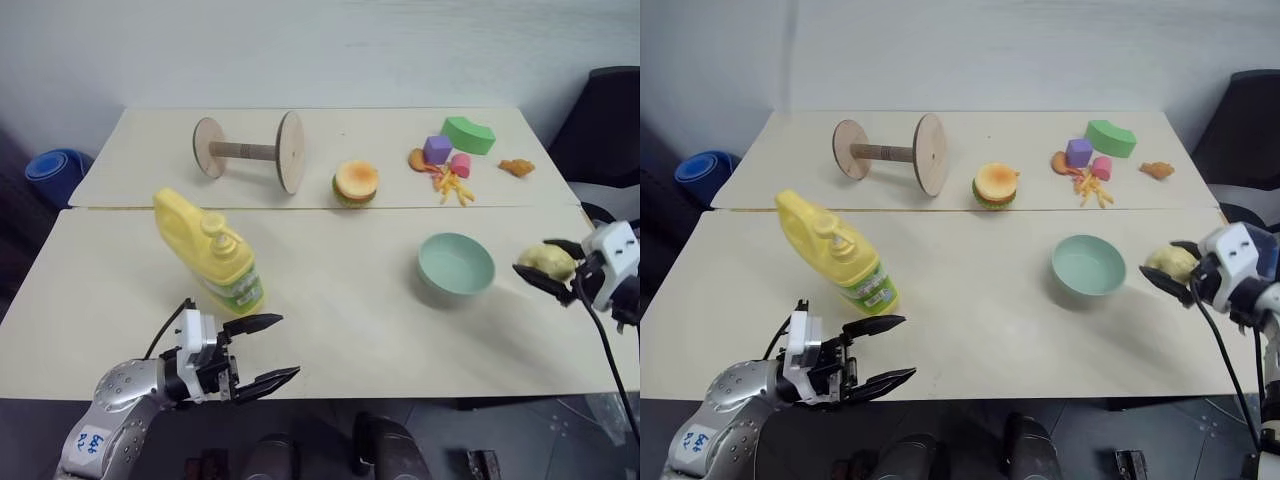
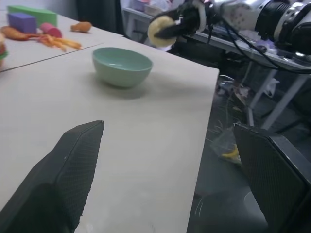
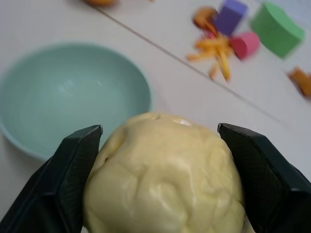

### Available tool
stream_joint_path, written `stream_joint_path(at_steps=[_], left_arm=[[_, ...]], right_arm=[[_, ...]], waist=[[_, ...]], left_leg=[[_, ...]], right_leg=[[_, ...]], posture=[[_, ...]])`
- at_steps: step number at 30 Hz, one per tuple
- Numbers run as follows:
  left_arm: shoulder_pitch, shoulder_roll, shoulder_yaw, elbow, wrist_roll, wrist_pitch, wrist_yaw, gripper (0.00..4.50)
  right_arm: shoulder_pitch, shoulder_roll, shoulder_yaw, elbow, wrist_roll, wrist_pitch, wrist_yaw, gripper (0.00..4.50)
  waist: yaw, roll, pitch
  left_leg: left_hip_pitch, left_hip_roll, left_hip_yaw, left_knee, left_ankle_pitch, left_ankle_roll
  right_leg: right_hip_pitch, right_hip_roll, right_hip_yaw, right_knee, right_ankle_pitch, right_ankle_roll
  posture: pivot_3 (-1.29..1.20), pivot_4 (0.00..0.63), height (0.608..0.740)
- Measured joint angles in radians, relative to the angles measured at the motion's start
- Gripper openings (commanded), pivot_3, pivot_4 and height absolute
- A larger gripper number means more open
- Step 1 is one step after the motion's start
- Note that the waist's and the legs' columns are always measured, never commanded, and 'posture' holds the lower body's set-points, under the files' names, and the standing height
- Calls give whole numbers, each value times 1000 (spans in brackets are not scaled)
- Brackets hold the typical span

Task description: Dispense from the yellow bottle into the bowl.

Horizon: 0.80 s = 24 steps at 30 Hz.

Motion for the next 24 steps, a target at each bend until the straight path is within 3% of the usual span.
stream_joint_path(at_steps=[3,4,5,11,14,18,21,24], left_arm=[[-14,-1,-2,10,2,-4,-7,4500],[-22,-1,-3,12,5,-5,-8,4500],[-28,-1,-3,15,8,-7,-8,4500],[-34,3,8,47,14,-18,-9,4500],[-13,4,19,50,24,-32,-8,4500],[15,2,38,65,47,-62,0,4500],[21,-3,38,79,59,-80,-1,4500],[22,-4,38,82,64,-83,-2,4500]], right_arm=[[-79,38,50,185,-56,-53,-47,3528],[-96,47,68,230,-74,-59,-61,4238],[-110,61,76,270,-86,-77,-75,4460],[-107,86,57,251,-39,-212,-18,4487],[22,85,8,21,62,-175,38,4487],[200,90,6,-424,192,39,57,4487],[224,117,53,-591,217,168,23,4487],[215,156,125,-633,192,239,-28,4487]], waist=[[-19,1,1],[-19,2,1],[-18,2,1],[-12,2,1],[6,2,1],[21,2,1],[22,2,1],[27,2,1]], left_leg=[[1,1,1,0,2,-2],[0,1,0,0,2,-2],[0,1,-1,0,2,-2],[-2,1,-1,0,2,-2],[-2,2,-3,0,2,-2],[-3,2,-2,0,1,-2],[-2,3,-1,0,-2,-1],[-2,2,-1,0,-2,-1]], right_leg=[[0,1,2,0,1,-1],[-1,1,4,0,1,-1],[-1,1,8,0,1,-1],[-2,2,10,-1,3,1],[-2,3,10,-2,3,1],[-2,3,12,-5,3,1],[-2,3,13,-5,4,0],[-5,3,14,-4,4,0]], posture=[[0,150,740],[0,150,740],[0,150,740],[0,150,740],[0,150,740],[0,150,740],[0,150,740],[0,150,740]])
